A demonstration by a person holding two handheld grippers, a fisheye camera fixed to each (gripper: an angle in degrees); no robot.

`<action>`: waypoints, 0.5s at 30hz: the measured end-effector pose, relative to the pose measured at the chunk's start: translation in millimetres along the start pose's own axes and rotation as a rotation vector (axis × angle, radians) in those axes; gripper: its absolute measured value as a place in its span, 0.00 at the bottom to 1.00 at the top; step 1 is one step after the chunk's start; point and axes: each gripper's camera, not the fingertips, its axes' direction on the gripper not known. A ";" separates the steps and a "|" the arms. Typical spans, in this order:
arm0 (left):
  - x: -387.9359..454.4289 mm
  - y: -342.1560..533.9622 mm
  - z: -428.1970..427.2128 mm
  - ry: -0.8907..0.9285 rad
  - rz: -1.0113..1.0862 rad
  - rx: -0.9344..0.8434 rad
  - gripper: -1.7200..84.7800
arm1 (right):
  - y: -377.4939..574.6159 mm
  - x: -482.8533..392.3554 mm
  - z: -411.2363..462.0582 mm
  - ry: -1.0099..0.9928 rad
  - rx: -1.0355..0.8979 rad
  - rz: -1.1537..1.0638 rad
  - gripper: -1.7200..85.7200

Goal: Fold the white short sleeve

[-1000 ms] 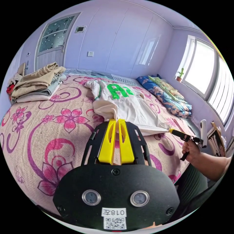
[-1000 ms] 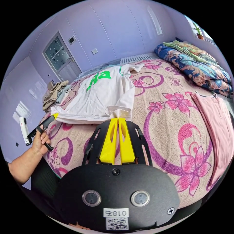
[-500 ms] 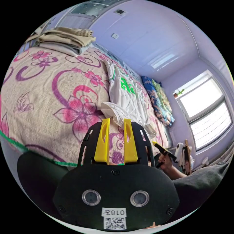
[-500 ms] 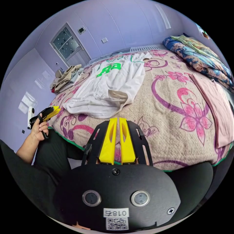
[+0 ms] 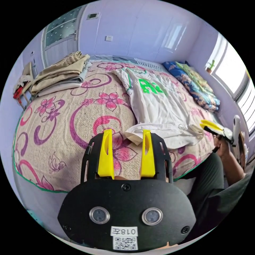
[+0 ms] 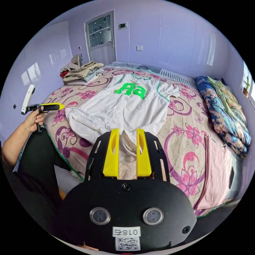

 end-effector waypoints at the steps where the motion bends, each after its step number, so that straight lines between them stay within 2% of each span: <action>1: 9.1 -14.6 9.8 0.003 0.025 -0.036 0.21 | -10.8 -2.3 16.5 0.029 -0.057 -0.013 0.13; 3: 19.3 -32.8 22.9 0.024 0.039 -0.084 0.20 | -20.2 -3.0 44.7 0.062 -0.178 -0.030 0.12; 5: 31.4 -50.0 22.7 -0.012 0.063 -0.088 0.15 | -20.5 2.1 62.3 0.030 -0.265 -0.012 0.10; 8: 42.0 -65.1 -4.1 -0.027 0.111 -0.018 0.03 | -10.8 18.0 42.4 0.066 -0.162 0.090 0.05; 11: 52.8 -73.5 -39.8 -0.032 0.189 0.080 0.02 | 8.5 48.6 6.8 0.010 -0.043 0.261 0.04; 15: 66.6 -72.9 -77.6 -0.052 0.300 0.172 0.01 | 75.5 111.7 -38.2 -0.189 0.212 0.703 0.03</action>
